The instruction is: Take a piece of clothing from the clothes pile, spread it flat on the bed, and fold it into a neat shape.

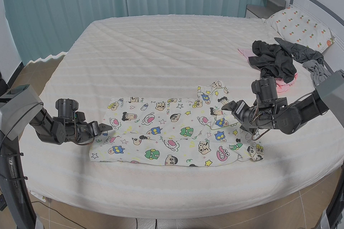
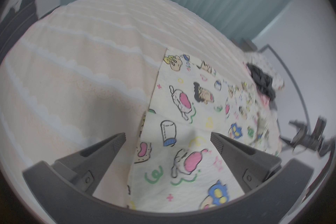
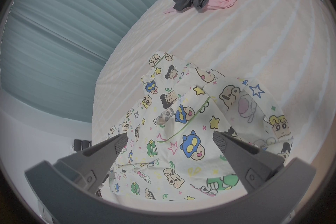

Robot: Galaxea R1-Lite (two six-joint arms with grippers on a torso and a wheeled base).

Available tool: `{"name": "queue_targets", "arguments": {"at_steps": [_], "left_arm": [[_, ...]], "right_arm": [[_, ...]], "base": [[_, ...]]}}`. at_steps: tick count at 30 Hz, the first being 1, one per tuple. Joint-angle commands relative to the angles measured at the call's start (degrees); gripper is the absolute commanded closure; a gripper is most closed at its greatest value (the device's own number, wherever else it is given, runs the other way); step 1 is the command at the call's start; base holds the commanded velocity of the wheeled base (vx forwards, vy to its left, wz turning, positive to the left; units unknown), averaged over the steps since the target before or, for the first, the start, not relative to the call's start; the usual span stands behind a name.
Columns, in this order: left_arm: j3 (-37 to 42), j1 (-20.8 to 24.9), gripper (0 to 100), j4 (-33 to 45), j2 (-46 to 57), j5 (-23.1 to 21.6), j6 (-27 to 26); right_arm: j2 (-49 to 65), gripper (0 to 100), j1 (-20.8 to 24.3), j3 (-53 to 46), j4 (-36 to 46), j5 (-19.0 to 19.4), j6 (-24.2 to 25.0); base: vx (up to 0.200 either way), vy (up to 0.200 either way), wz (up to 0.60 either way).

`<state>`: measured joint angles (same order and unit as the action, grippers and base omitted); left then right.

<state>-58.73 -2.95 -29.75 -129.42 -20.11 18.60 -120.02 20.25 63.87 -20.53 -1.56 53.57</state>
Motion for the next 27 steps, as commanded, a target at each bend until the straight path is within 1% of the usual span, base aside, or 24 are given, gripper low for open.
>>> {"name": "queue_targets", "arguments": {"at_steps": [1, 2, 4, 5, 7, 8, 9, 10, 11, 13, 14, 15, 17, 18, 19, 20, 21, 22, 27], "left_arm": [[-0.15, -2.5, 0, -2.07, 4.08, -1.33, 11.72], [0.29, -3.47, 0, -2.51, 4.7, -2.65, 15.06], [0.99, -4.61, 0, -2.6, 5.31, -4.49, 17.87], [2.48, -6.37, 0, -2.6, 6.28, -7.75, 20.95], [5.91, -8.65, 0, -2.69, 7.95, -14.34, 23.85], [6.88, -9.09, 0, -2.69, 8.3, -15.83, 24.29], [10.13, -10.41, 0, -2.69, 9.53, -20.93, 24.64], [11.01, -10.76, 0, -2.77, 9.8, -22.07, 24.55], [15.49, -11.99, 0, -3.3, 10.94, -28.66, 24.38], [20.06, -12.96, 0, -5.32, 11.55, -33.5, 24.2], [23.58, -13.31, 0, -8.05, 11.55, -35.7, 24.11], [24.28, -13.31, 0, -8.84, 11.64, -35.87, 24.02], [29.91, -13.22, 0, -16.66, 12.17, -36.49, 23.94], [30.87, -13.13, 0, -17.89, 12.08, -36.49, 23.94], [33.16, -12.78, 0, -20.97, 11.82, -36.4, 23.58], [33.16, -12.78, 0, -20.97, 11.82, -36.4, 23.58], [35.71, -12.61, 0, -25.8, 11.73, -36.4, 24.29], [36.76, -12.25, 0, -27.65, 11.47, -36.22, 24.2], [37.73, -12.08, 0, -28.53, 11.55, -35.61, 24.29]], "right_arm": [[-4.17, 0, -3.29, 1.08, -1.88, 3.14, -5.4], [-4.96, 0, -4.16, 1.0, -2.85, 3.93, -7.25], [-5.58, 0, -4.96, 0.91, -3.82, 4.99, -9.18], [-6.37, 0, -6.1, 0.65, -4.61, 6.83, -11.99], [-7.16, 0, -7.68, 0.38, -5.4, 10.0, -16.65], [-7.34, 0, -8.03, 0.38, -5.57, 10.79, -17.71], [-7.78, 0, -8.91, 0.29, -6.01, 13.07, -20.43], [-7.95, 0, -9.09, 0.29, -6.1, 13.6, -21.05], [-9.01, 0, -9.88, 0.21, -6.54, 16.15, -24.39], [-10.15, 0, -10.49, 0.82, -7.16, 17.56, -27.55], [-10.94, 0, -11.02, 1.17, -8.12, 18.0, -29.75], [-11.03, 0, -11.11, 1.17, -8.3, 18.08, -30.1], [-12.17, 0, -11.55, 2.75, -8.91, 19.05, -33.09], [-12.43, 0, -11.64, 3.02, -8.91, 19.14, -33.35], [-13.05, 0, -11.72, 3.81, -9.0, 19.14, -33.79], [-13.05, 0, -11.72, 3.81, -9.0, 19.14, -33.79], [-13.93, 0, -12.07, 5.39, -9.0, 19.31, -34.14], [-14.37, 0, -12.25, 6.18, -8.83, 19.4, -34.41], [-13.84, 0, -12.34, 5.74, -9.18, 19.75, -34.41]], "base": [[0.0, 0.0, 0.0], [0.0, 0.0, 0.0], [0.0, 0.0, 0.0], [0.0, 0.0, 0.0], [0.0, 0.0, 0.0], [0.0, 0.0, 0.0], [0.0, 0.0, 0.0], [0.0, 0.0, 0.0], [0.0, 0.0, 0.0], [0.0, 0.0, 0.0], [0.0, 0.0, 0.0], [0.0, 0.0, 0.0], [0.0, 0.0, 0.0], [0.0, 0.0, 0.0], [0.0, 0.0, 0.0], [0.0, 0.0, 0.0], [0.0, 0.0, 0.0], [0.0, 0.0, 0.0], [0.0, 0.0, 0.0]]}}
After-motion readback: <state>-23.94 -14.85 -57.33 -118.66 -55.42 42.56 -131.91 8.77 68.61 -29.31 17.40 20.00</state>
